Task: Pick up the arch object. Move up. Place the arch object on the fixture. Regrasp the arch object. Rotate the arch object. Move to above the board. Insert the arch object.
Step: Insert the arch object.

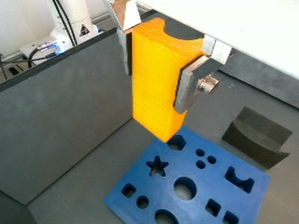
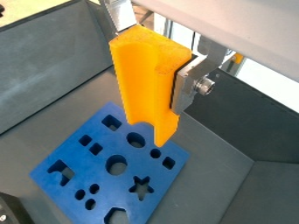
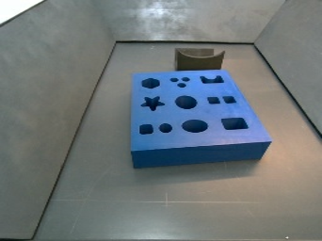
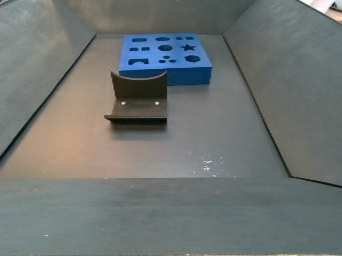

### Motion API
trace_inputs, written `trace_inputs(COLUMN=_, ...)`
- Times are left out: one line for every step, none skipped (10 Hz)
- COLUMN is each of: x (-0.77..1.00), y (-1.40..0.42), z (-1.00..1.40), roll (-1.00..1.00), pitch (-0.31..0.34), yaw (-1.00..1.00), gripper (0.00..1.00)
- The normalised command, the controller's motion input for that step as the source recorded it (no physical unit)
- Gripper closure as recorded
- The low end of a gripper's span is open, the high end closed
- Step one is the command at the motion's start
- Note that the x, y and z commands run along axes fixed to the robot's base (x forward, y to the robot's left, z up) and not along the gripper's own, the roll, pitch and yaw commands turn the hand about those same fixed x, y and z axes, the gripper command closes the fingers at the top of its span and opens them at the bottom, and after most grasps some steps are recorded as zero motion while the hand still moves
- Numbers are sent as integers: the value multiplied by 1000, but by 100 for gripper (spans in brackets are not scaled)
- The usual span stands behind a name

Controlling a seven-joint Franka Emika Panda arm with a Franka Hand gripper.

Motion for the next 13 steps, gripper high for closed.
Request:
trace_inputs(x=674, y=249, z=0, roll=9, pitch=-71, yaw=269, gripper=100)
trace_inputs(x=880, y=326, z=0, roll=0, pitch=-50, yaw=243, gripper=100)
trace_inputs(x=1000, y=371, z=0, roll=0, pitch=-33, yaw=137, gripper=100)
trace_inputs(x=991, y=340, z=-9, roll=0, pitch=-49, yaw=157, gripper=100)
trace_inputs(x=909, y=326, z=-54, roll=0, pitch=-93, yaw=183, gripper=100)
trace_inputs(x=911, y=317, z=-91, roll=0, pitch=-106, yaw=169, gripper=100)
trace_inputs(x=863, y=306, z=-134, roll=0, pitch=-136, yaw=160, gripper=100)
trace_inputs(x=869, y=317, z=-180, roll=0, pitch=-149, yaw=134, gripper=100)
trace_inputs(x=877, y=329, z=-203, roll=0, pitch=-149, yaw=129, gripper=100)
trace_inputs(x=886, y=306, z=-251, roll=0, pitch=-129, yaw=120, gripper=100)
trace_inputs(x=900, y=297, z=-300, roll=0, pitch=-107, yaw=106, gripper=100)
trace_inputs(x=903, y=286, z=-314, roll=0, pitch=-99, yaw=100, gripper=100)
trace_inputs(x=897, y=289, z=-317, roll=0, pitch=-84, yaw=109, gripper=100)
